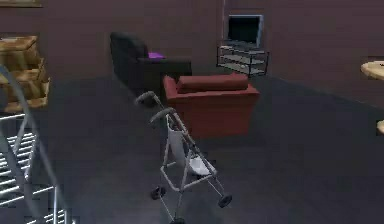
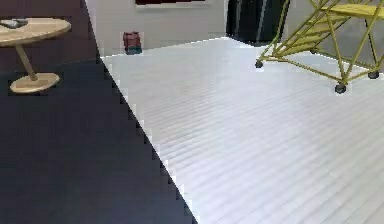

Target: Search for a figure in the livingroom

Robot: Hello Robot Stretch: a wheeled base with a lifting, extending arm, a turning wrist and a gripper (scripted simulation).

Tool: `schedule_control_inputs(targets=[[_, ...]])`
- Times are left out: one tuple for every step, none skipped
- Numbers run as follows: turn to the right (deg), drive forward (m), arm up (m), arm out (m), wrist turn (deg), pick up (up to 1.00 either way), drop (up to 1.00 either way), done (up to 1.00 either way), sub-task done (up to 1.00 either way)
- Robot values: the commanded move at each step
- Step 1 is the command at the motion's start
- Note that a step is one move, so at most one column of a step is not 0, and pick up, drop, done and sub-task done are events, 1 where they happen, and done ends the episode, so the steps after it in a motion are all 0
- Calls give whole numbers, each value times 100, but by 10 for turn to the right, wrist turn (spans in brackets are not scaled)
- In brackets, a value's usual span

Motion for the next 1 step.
schedule_control_inputs(targets=[[450,0,0,0,0,0,0,0,0]])
